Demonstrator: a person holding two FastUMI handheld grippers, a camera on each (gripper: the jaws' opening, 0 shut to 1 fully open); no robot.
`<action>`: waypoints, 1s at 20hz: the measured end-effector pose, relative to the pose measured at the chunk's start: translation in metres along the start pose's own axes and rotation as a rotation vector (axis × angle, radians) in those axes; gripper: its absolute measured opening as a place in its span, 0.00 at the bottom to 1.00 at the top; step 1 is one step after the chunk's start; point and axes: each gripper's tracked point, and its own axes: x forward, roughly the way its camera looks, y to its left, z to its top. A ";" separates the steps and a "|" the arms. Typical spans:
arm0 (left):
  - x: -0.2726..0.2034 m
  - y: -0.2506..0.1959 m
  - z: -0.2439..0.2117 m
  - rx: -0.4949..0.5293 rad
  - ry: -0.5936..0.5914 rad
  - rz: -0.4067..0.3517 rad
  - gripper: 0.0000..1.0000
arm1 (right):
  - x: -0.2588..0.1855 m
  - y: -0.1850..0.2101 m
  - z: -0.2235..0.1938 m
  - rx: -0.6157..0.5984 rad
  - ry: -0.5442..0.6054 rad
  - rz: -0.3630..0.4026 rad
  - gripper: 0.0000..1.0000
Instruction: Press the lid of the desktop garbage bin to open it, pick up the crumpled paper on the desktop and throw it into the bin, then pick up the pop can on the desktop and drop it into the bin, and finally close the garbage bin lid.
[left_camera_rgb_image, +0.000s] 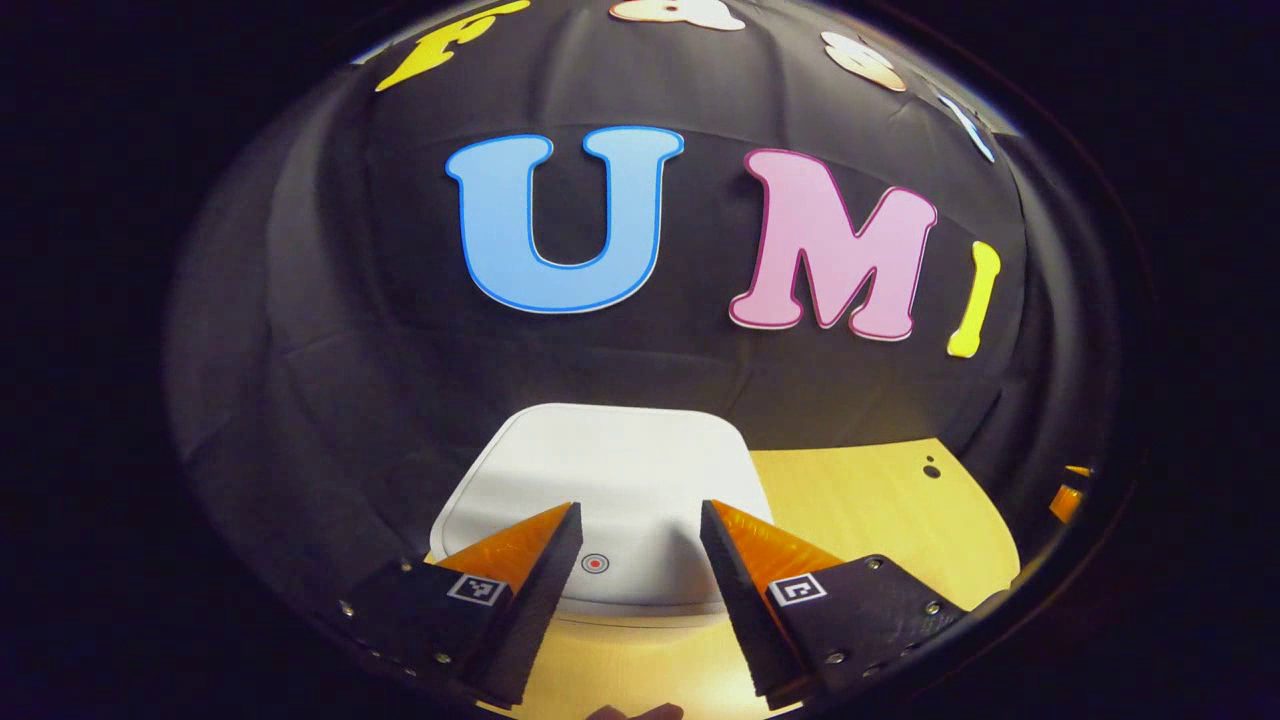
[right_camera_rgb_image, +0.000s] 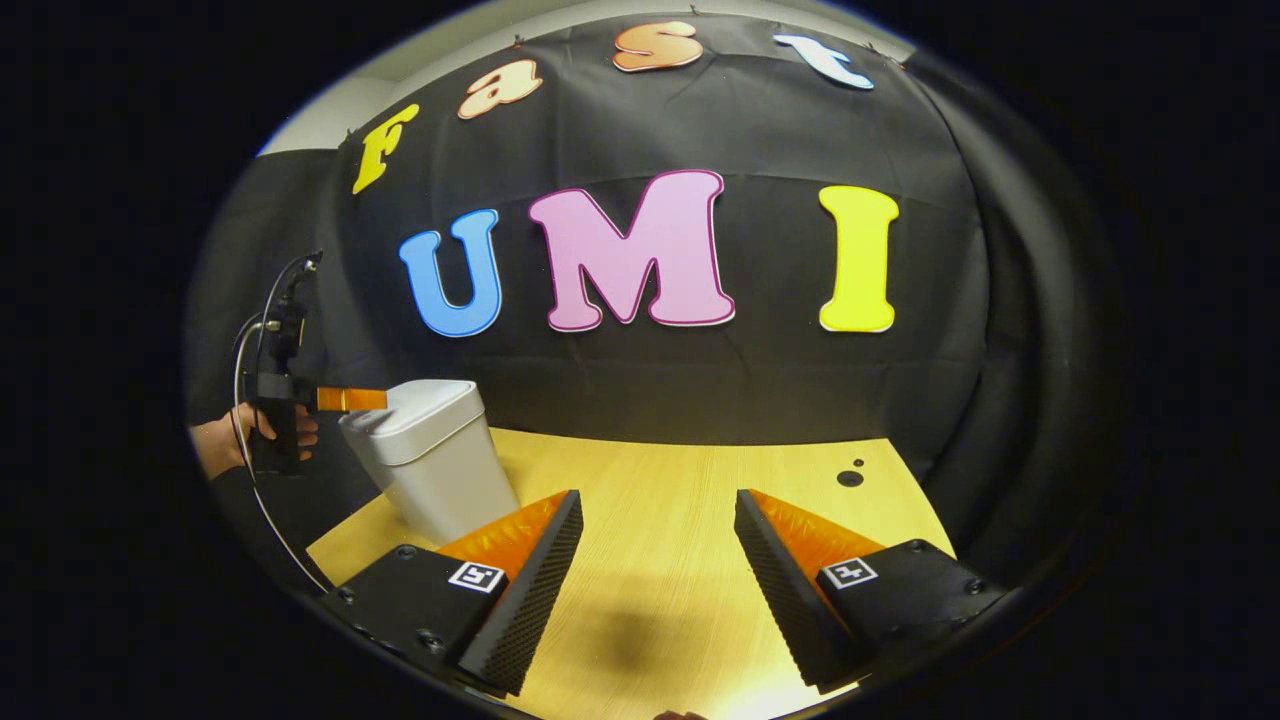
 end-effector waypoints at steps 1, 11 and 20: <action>-0.008 -0.002 0.010 0.009 -0.037 0.014 0.80 | -0.002 0.003 0.005 -0.020 -0.011 0.002 0.99; -0.140 -0.074 0.045 0.030 -0.282 0.036 0.80 | 0.008 0.072 0.040 -0.132 -0.080 0.191 0.99; -0.216 -0.120 0.044 0.002 -0.385 0.096 0.79 | -0.014 0.103 0.040 -0.178 -0.122 0.321 0.99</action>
